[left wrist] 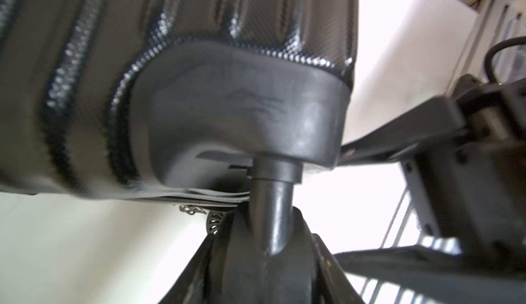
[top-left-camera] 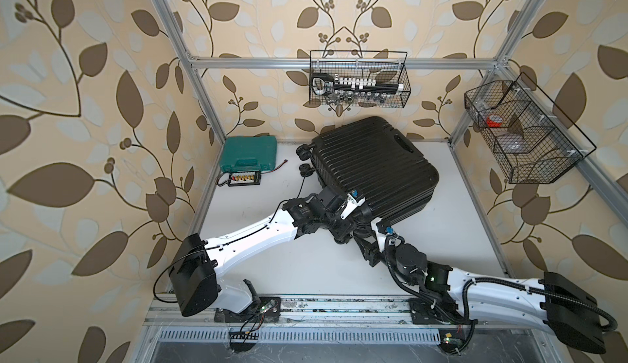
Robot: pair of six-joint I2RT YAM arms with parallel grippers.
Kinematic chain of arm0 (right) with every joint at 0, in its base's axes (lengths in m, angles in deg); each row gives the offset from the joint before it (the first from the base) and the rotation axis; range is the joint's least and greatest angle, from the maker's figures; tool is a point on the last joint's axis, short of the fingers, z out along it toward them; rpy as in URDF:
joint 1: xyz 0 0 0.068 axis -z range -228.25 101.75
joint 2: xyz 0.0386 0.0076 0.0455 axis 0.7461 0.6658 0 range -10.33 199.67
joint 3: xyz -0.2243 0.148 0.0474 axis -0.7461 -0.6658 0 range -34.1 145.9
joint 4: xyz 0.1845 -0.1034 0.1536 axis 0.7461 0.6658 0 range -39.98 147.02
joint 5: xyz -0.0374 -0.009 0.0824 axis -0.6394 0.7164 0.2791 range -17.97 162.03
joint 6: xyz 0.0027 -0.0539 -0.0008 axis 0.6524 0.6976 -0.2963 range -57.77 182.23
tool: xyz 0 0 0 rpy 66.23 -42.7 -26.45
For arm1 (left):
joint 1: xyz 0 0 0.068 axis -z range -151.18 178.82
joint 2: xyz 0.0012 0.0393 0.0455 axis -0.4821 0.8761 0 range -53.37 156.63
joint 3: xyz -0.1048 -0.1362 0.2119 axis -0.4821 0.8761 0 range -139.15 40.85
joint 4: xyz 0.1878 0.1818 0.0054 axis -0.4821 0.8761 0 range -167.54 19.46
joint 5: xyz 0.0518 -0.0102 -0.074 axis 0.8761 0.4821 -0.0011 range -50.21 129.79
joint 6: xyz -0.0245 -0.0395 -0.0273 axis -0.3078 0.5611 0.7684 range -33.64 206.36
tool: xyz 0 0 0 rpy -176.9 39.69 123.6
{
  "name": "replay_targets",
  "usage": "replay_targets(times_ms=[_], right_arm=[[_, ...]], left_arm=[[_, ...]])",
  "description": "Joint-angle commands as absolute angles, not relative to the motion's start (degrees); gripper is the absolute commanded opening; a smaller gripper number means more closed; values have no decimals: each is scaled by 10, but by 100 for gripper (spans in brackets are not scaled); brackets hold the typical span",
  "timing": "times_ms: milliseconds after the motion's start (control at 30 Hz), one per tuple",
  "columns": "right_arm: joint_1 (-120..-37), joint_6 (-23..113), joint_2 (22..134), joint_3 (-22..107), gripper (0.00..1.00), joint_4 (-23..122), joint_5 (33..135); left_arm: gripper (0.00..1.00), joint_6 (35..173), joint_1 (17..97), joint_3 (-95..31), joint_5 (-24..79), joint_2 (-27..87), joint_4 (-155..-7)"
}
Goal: Close the suitcase zippers
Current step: Zip the zipper on the suitcase, then reset both arms
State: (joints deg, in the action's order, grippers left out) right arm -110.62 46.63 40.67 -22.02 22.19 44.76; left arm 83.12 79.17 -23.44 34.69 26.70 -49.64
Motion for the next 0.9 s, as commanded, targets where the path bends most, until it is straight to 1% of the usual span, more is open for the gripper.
replay_targets(times_ms=[0,133,267,333,400,567,633,733,800,867], right_arm=[[-1109,447,366,-230,58,295,372],[-1108,436,327,-217,60,360,294],[-1102,386,325,-186,61,457,201],[-1094,362,324,-179,61,485,175],[-1075,343,322,-173,61,501,168],[-975,280,317,-140,61,586,191],[-932,262,313,-129,61,608,204],[-852,258,305,-116,62,628,234],[-801,272,302,-110,62,629,250],[-744,298,302,-107,63,617,268]], left_arm=[[48,842,778,-229,471,229,-487],[55,836,778,-207,506,204,-477],[63,829,773,-179,543,166,-473],[66,828,768,-168,554,148,-474],[71,827,764,-160,566,133,-473],[93,834,759,-158,585,101,-475],[99,839,755,-155,610,83,-489],[99,872,728,-153,666,59,-508],[99,918,684,-161,687,51,-499],[99,968,624,-165,704,48,-487]])
